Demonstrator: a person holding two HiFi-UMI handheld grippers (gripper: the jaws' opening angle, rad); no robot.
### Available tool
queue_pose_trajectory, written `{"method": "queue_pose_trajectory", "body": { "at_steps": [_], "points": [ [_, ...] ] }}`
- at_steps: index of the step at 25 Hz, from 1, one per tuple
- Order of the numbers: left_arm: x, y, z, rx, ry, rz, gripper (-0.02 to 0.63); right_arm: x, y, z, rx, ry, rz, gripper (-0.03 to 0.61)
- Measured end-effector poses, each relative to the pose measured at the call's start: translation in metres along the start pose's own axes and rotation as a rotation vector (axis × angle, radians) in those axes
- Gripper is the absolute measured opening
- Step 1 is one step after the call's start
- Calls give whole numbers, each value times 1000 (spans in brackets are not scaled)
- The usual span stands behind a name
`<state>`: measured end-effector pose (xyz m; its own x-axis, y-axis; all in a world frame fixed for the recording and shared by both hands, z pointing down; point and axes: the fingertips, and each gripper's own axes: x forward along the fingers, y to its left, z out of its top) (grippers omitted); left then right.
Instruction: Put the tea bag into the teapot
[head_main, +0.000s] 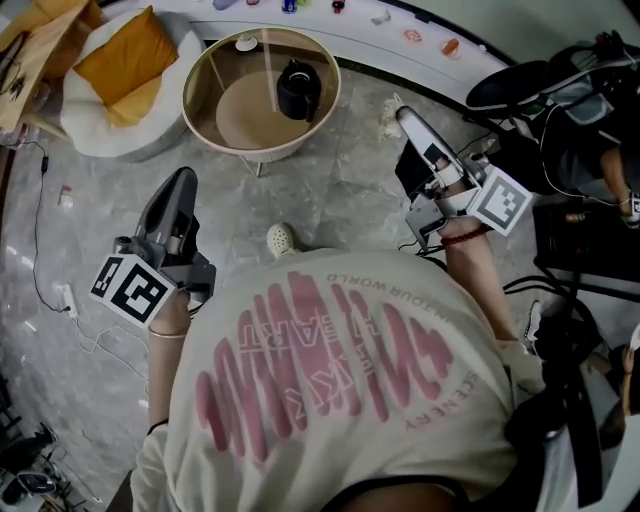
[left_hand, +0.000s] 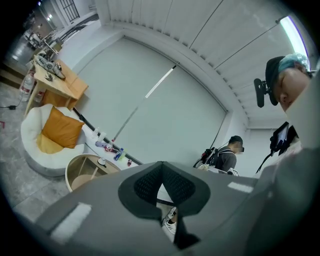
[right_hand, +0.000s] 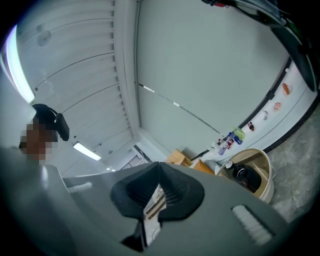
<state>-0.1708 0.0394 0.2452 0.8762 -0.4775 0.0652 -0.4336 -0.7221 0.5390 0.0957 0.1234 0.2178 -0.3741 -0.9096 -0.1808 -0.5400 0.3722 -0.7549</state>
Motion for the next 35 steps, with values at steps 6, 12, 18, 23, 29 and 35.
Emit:
{"method": "queue_pose_trajectory", "body": {
  "at_steps": [6, 12, 18, 23, 29, 35],
  "points": [
    [40, 44, 37, -5, 33, -36, 18, 59, -16, 14, -2, -15, -19, 9],
    [77, 86, 59, -21, 55, -56, 18, 105, -49, 23, 23, -30, -55, 9],
    [76, 84, 58, -10, 48, -57, 18, 101, -50, 25, 8, -54, -47, 9],
    [81, 86, 63, 2, 49, -66, 18, 109, -54, 25, 20, -71, -36, 9],
    [96, 105, 78, 6, 39, -66, 18, 126, -65, 26, 21, -74, -44, 9],
    [119, 108, 72, -2, 66, -76, 18, 114, -109, 32, 28, -84, -70, 9]
  ]
}}
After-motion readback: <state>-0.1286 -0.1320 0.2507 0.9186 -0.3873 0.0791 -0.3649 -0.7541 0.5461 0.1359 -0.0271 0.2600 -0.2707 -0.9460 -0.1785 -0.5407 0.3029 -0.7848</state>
